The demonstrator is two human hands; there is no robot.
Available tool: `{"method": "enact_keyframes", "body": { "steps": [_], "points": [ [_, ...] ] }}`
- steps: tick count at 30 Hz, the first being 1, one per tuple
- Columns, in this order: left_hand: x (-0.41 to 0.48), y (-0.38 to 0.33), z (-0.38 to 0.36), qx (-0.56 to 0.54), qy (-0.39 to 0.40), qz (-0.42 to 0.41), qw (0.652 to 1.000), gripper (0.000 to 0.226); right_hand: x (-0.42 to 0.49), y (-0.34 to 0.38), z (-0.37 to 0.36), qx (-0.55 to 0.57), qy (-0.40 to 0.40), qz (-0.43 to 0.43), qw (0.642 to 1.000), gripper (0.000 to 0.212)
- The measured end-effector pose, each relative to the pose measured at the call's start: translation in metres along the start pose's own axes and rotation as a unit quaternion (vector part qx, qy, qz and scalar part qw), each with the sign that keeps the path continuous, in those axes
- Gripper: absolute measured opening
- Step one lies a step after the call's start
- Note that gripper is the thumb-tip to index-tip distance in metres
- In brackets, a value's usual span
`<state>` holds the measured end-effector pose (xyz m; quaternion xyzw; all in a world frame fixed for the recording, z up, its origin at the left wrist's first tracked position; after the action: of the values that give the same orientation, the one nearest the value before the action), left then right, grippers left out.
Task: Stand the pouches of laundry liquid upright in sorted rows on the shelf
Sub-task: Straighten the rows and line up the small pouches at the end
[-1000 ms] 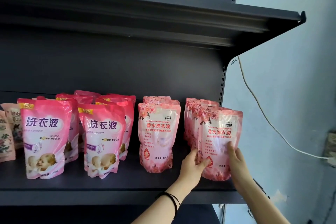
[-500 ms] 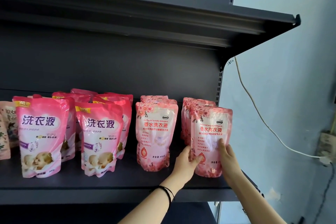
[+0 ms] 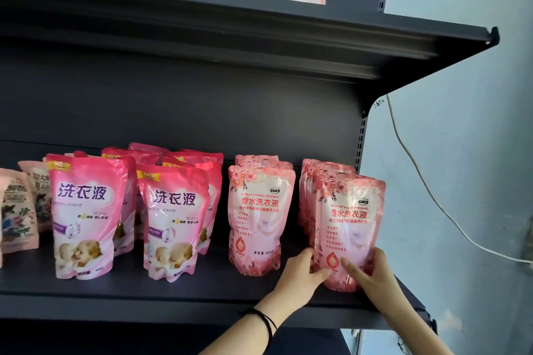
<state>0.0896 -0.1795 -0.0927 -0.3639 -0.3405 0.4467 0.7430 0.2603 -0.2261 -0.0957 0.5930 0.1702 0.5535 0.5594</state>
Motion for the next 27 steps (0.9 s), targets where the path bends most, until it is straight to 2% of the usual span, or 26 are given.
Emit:
{"method": "enact_keyframes", "body": {
  "steps": [7,18,22,25,27],
  "points": [
    [-0.001,-0.003,0.000,0.002,-0.022,0.009,1.000,0.035,0.002,0.004,-0.004,-0.034,-0.003,0.004,0.999,0.059],
    [-0.017,-0.009,0.012,0.011,0.036,0.016,0.999,0.045,-0.001,0.011,-0.006,-0.088,-0.023,-0.040,0.995,0.059],
    [-0.033,-0.005,0.022,0.071,0.061,0.002,0.996,0.059,-0.006,0.017,-0.006,-0.084,-0.032,-0.070,0.994,0.068],
    [-0.051,-0.001,0.045,0.096,0.058,-0.012,0.994,0.059,-0.013,0.030,-0.006,-0.105,-0.089,-0.074,0.988,0.086],
    [-0.081,0.003,0.069,0.077,0.061,-0.028,0.995,0.048,-0.032,0.050,-0.008,-0.124,-0.149,-0.045,0.980,0.082]
  ]
}}
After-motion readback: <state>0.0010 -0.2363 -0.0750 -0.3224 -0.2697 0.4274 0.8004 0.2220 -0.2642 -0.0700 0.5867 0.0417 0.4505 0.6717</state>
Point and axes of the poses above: each hand's wrist, its own x-axis towards the middle knuckle, its own z-axis out of the back of the hand, y = z × x, the point moved 2 cm from there along x, towards the middle knuckle, and after that the axes turned 10 degrees about z, right-handed, at the moved point
